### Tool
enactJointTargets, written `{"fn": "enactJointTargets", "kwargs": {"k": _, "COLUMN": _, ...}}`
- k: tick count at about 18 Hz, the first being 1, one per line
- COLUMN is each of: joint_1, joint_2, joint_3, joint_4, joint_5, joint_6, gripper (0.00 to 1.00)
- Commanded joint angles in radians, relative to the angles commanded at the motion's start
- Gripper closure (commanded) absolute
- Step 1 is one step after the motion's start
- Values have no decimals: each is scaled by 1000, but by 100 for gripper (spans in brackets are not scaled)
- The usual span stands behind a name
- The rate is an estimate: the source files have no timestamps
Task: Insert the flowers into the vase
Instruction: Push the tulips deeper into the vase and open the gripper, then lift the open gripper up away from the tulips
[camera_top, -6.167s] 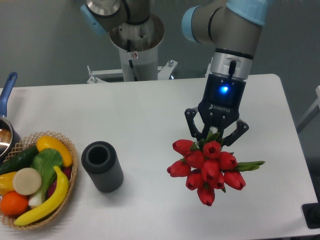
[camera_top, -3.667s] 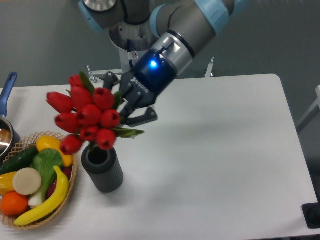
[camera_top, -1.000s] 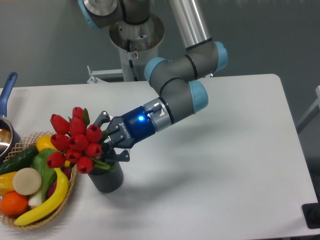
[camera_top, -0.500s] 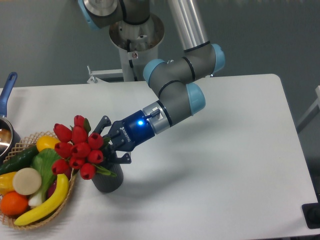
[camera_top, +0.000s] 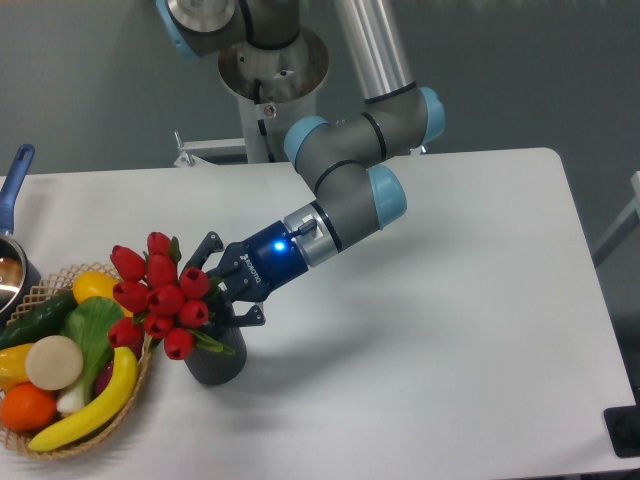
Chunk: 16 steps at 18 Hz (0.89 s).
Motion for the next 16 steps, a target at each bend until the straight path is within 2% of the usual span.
{"fn": "enactJointTargets", "kwargs": {"k": 2, "joint_1": 5, "joint_2": 6, "joint_3": -2, "joint_4": 0, "joint_5": 2, "joint_6": 0, "gripper": 28}}
{"fn": "enactJointTargets", "kwargs": {"k": 4, "joint_1": 8, "joint_2": 15, "joint_3": -5, "joint_4": 0, "joint_5": 2, "joint_6": 0, "gripper": 21}}
{"fn": "enactJointTargets", "kwargs": {"k": 6, "joint_1": 9, "joint_2": 29, "joint_3": -5, "joint_4": 0, "joint_5": 11, "joint_6": 2, "gripper": 4}}
{"fn": "enactJointTargets", "kwargs": {"k": 7, "joint_1": 12, "joint_2": 40, "joint_3": -5, "joint_4": 0, "joint_5": 32, "joint_6": 2, "gripper": 0}}
{"fn": "enactJointTargets", "kwargs": {"k": 16, "joint_1": 31, "joint_2": 135, "joint_3": -18, "joint_4": -2, "joint_5": 221, "joint_6": -8, "gripper": 0}}
